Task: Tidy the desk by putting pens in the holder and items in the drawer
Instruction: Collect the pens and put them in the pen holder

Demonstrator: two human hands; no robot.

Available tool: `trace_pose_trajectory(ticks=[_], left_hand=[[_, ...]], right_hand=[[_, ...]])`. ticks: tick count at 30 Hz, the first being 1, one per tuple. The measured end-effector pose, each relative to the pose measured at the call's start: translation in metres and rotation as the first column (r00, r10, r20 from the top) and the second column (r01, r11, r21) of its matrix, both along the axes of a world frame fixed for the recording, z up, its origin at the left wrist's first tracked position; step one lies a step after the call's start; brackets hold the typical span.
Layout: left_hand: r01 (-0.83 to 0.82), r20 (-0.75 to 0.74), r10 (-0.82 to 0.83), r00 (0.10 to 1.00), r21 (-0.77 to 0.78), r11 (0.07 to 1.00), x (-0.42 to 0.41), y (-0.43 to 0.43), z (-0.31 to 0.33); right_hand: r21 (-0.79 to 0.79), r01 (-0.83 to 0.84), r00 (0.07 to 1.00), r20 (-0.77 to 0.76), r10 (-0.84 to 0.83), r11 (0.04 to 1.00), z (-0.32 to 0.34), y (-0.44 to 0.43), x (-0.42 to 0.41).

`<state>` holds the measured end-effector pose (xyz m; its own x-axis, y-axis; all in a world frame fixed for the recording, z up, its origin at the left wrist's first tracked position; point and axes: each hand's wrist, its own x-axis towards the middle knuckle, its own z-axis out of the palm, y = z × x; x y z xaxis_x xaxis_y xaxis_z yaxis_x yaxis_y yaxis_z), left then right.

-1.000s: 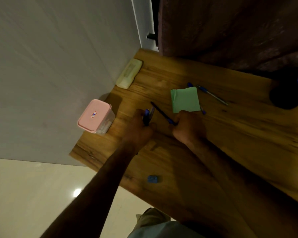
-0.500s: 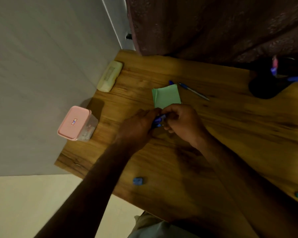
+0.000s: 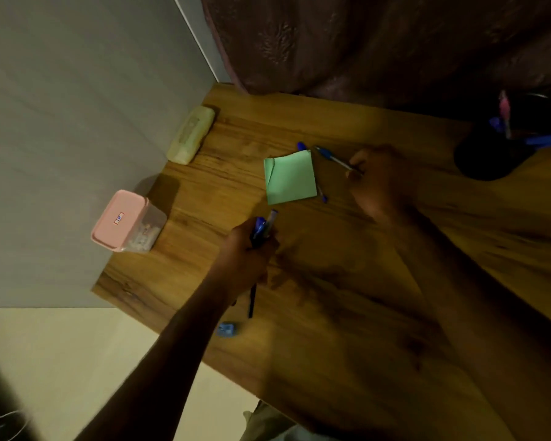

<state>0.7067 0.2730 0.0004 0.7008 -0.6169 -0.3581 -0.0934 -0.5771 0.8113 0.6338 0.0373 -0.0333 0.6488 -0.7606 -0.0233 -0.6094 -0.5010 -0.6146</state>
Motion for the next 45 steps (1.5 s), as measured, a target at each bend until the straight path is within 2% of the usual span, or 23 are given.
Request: trace_pose_trajectory(ticks=[2, 6, 8, 11, 15, 18, 23, 26, 30, 33, 37, 39, 42, 45], left_hand=[[-0.055, -0.057, 0.053, 0.997, -0.030, 0.998, -0.012, -0.003, 0.000], [-0.113, -0.126, 0.102, 0.987, -0.085, 0.990, -0.029, -0.006, -0.001], [-0.151, -0.145, 0.139, 0.979, -0.071, 0.986, -0.035, -0.008, 0.001], [-0.237, -0.209, 0.208, 0.956, -0.126, 0.963, -0.039, -0.013, 0.002], [-0.326, -0.284, 0.264, 0.922, -0.200, 0.924, -0.038, -0.026, 0.004], [-0.351, -0.249, 0.291, 0.924, -0.244, 0.904, -0.036, -0.037, 0.006], [-0.362, -0.207, 0.310, 0.928, -0.301, 0.882, -0.034, -0.049, 0.015], [-0.324, -0.065, 0.320, 0.945, -0.312, 0.893, -0.033, -0.051, 0.018], [-0.180, 0.109, 0.227, 0.968, -0.332, 0.926, -0.033, -0.049, 0.026], [-0.139, 0.121, 0.178, 0.977, -0.278, 0.951, -0.032, -0.047, 0.033], [-0.052, 0.342, 0.083, 0.936, -0.100, 0.994, -0.024, -0.037, 0.024], [-0.024, 0.302, 0.035, 0.953, -0.040, 0.999, -0.021, -0.033, 0.025], [0.033, 0.190, -0.019, 0.982, -0.071, 0.997, -0.020, -0.032, 0.033], [0.100, 0.312, -0.101, 0.945, 0.018, 0.995, -0.020, -0.030, 0.037]], right_hand=[[-0.042, -0.026, 0.997, -0.074, 0.023, 0.999, -0.005, -0.005, 0.001], [-0.047, -0.041, 0.992, -0.121, 0.035, 0.998, -0.017, -0.004, 0.004], [0.008, -0.029, 0.997, -0.065, 0.029, 1.000, -0.020, -0.004, 0.005], [0.202, -0.045, 0.993, 0.120, 0.021, 0.978, -0.017, 0.001, -0.001], [0.428, -0.169, 0.962, 0.268, 0.054, 0.888, 0.002, 0.025, -0.016], [0.613, -0.271, 0.937, 0.343, 0.059, 0.742, 0.011, 0.043, -0.027], [0.737, -0.367, 0.911, 0.407, 0.061, 0.567, 0.021, 0.061, -0.036], [0.753, -0.397, 0.903, 0.422, 0.077, 0.525, 0.023, 0.065, -0.039], [0.785, -0.444, 0.885, 0.459, 0.076, 0.433, 0.029, 0.061, -0.041], [0.802, -0.479, 0.874, 0.473, 0.109, 0.356, 0.033, 0.057, -0.041], [0.828, -0.476, 0.878, 0.465, 0.109, 0.297, 0.038, 0.057, -0.039], [0.851, -0.469, 0.882, 0.464, 0.082, 0.235, 0.039, 0.056, -0.040], [0.868, -0.470, 0.882, 0.455, 0.125, 0.160, 0.040, 0.057, -0.043], [0.886, -0.445, 0.893, 0.429, 0.133, 0.132, 0.037, 0.056, -0.042]])
